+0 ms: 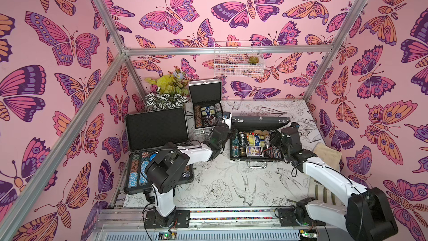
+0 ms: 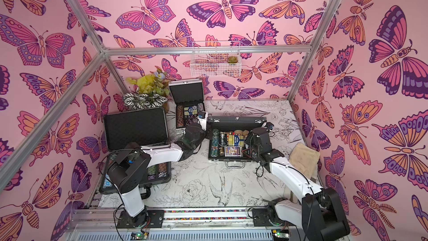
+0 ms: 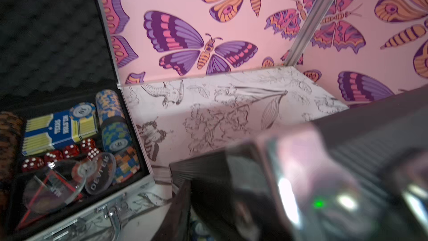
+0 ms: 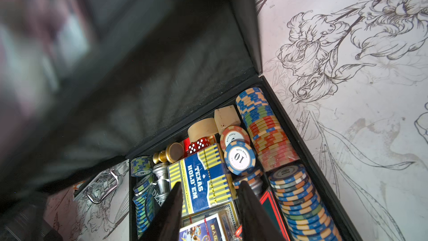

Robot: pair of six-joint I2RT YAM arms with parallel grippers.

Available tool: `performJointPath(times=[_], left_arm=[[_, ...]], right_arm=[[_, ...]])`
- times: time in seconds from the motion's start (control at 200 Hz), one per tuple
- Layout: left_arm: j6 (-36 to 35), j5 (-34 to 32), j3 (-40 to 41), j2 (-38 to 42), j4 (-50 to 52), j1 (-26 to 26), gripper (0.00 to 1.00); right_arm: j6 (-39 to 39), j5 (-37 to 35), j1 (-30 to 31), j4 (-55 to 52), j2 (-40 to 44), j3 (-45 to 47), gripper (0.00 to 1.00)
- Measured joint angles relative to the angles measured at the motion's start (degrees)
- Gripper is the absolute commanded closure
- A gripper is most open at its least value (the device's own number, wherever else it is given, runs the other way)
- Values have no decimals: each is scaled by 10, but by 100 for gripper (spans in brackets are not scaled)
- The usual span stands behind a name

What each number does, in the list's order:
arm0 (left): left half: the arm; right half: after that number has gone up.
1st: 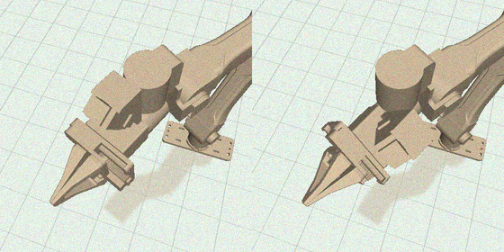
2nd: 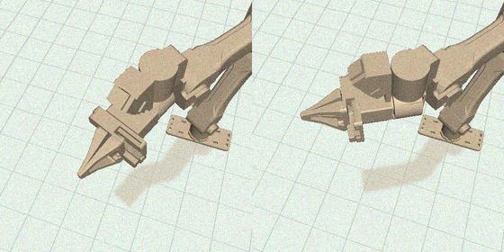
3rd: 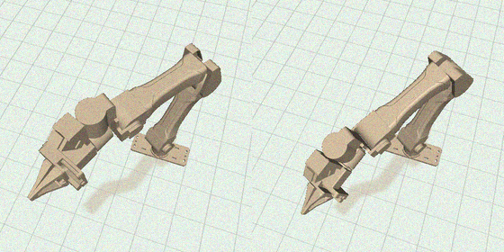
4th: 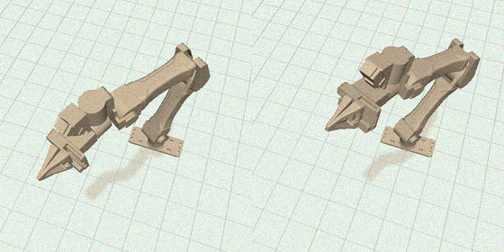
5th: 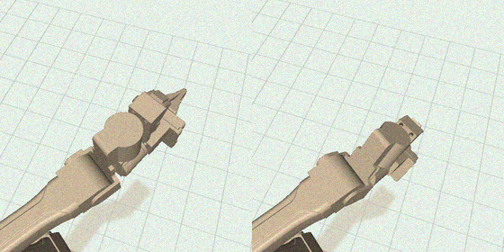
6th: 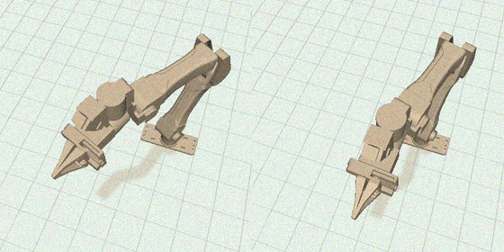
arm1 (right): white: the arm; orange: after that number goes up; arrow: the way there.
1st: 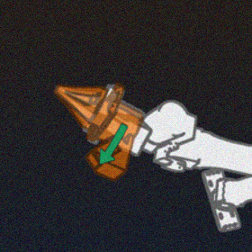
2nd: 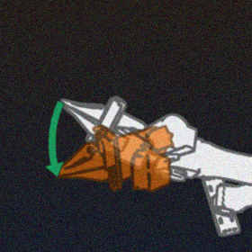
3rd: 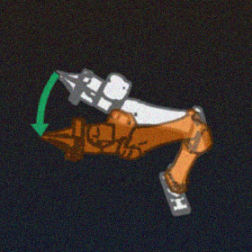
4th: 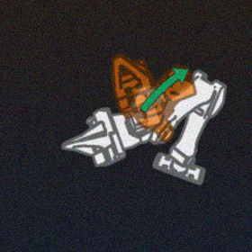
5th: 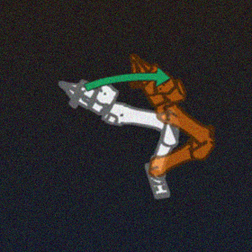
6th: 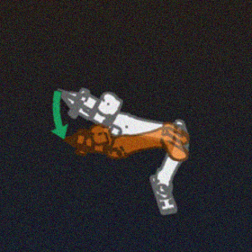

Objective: Close the poker set cases
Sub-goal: Close the lid of the poker set case.

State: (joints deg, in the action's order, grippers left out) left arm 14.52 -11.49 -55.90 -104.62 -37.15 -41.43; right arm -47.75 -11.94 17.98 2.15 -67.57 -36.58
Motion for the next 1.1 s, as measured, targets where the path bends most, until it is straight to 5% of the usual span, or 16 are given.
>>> performJointPath(times=[0.145, 0.481, 0.887, 1.097], left_arm=[[21, 13, 33, 4, 16, -9, 59], [78, 28, 81, 71, 61, -14, 56], [243, 16, 51, 123, 328, 38, 55], [264, 28, 17, 126, 405, 45, 55]], right_arm=[[-2, 1, 0, -1, 0, 1, 58], [-4, 6, 0, -3, 18, 15, 58], [-11, 47, 0, -16, 51, 69, 59], [-18, 63, 0, -24, 73, 120, 59]])
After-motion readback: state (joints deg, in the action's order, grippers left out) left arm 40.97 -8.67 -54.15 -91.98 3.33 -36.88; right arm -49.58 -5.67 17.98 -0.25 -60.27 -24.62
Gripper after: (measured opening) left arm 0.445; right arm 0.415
